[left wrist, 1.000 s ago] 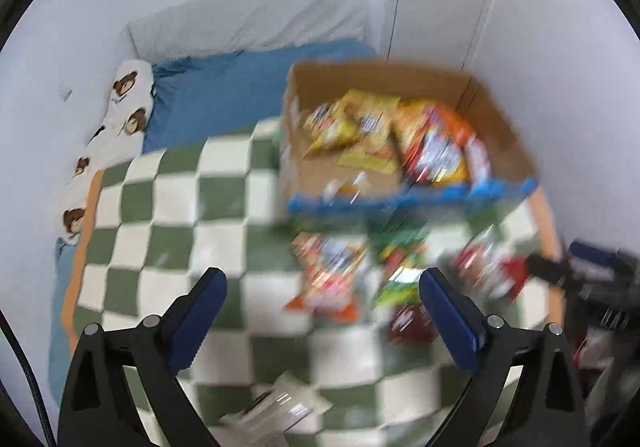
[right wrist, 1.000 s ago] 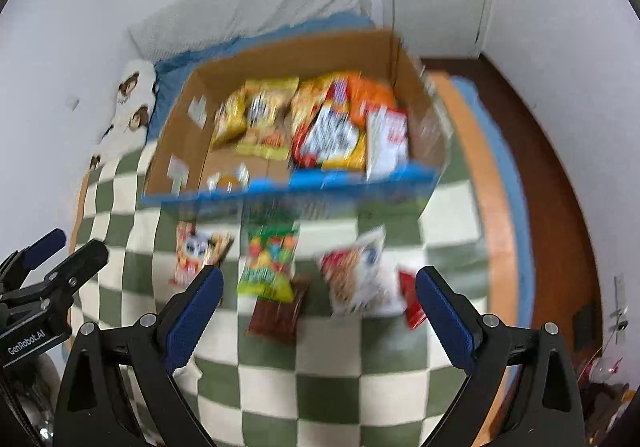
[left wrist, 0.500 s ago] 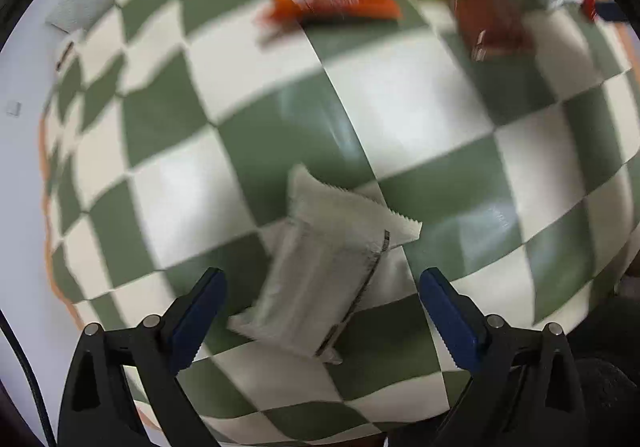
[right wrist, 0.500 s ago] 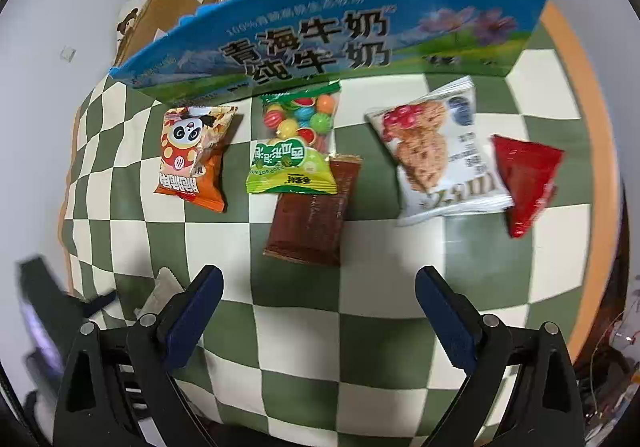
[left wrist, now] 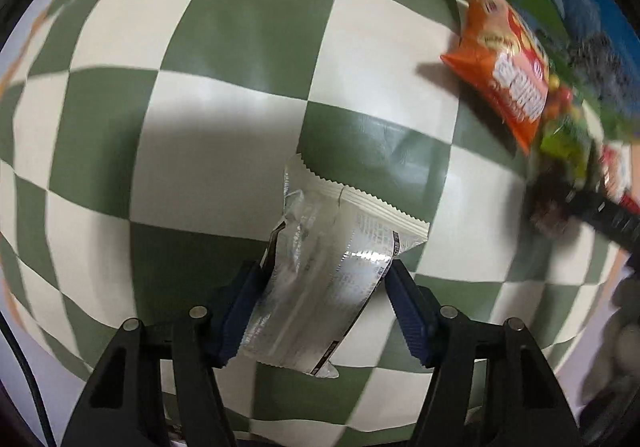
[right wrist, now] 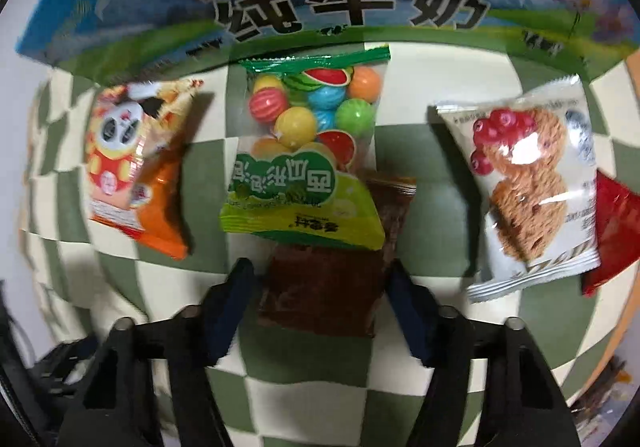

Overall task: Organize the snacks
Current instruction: 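Grasp the white wrapped packet with the left gripper while the right grasps the brown sauce packet, then carry both packets into the box and open both grippers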

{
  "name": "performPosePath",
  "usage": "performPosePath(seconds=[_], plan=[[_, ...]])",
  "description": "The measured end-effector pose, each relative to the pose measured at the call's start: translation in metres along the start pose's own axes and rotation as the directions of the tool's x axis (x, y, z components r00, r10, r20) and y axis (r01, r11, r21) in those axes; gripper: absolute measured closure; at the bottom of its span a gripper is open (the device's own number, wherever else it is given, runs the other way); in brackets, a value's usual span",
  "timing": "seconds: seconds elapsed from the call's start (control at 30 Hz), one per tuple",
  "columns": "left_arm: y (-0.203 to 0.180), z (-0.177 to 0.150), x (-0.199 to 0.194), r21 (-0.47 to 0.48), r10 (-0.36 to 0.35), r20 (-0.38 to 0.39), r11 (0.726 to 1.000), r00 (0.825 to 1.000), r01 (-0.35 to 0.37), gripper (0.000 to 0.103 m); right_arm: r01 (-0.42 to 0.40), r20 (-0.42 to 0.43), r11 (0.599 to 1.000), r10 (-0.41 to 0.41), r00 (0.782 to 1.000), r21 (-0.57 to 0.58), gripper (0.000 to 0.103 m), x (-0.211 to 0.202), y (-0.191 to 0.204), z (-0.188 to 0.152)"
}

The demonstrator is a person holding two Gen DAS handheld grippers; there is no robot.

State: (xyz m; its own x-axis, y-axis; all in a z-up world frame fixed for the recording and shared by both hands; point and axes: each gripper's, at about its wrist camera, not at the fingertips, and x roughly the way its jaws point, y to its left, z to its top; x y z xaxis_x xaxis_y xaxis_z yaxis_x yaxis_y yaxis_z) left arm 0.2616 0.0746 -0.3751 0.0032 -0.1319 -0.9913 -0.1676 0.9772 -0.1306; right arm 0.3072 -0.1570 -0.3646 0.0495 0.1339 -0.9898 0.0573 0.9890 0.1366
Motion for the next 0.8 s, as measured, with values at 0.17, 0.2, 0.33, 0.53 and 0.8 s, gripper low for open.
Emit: performPosePath(seconds=[0.17,0.2,0.33,0.53,0.8], plan=[[-0.001,-0.011,0.01,0.04,-0.009,-0.044,0.999,0.999,0.011,0.036,0.011,-0.01,0.996,-0.012,1.0,-0.094,0.044,-0.001,0.008,-0.025],[-0.003,-0.013,0.012,0.062,0.003,-0.05,0.998,0.999,0.0,0.036,0.008,-0.021,0.994,-0.01,1.0,-0.111,0.044,-0.002,0.008,-0.033],[-0.018,-0.027,0.014,0.117,0.048,-0.023,0.992,0.999,-0.046,0.037,-0.014,-0.082,0.988,0.001,0.997,-0.157,0.044,-0.002,0.003,-0.069],[-0.043,-0.046,0.019,0.142,0.034,-0.023,0.989,0.999,-0.03,0.044,-0.084,-0.149,0.993,0.07,0.986,-0.088,0.04,0.003,-0.013,-0.095],[-0.041,-0.035,0.031,0.114,0.054,-0.01,0.992,0.998,-0.053,0.044,-0.084,-0.106,0.996,0.086,0.991,0.028,0.03,0.012,-0.019,-0.086]])
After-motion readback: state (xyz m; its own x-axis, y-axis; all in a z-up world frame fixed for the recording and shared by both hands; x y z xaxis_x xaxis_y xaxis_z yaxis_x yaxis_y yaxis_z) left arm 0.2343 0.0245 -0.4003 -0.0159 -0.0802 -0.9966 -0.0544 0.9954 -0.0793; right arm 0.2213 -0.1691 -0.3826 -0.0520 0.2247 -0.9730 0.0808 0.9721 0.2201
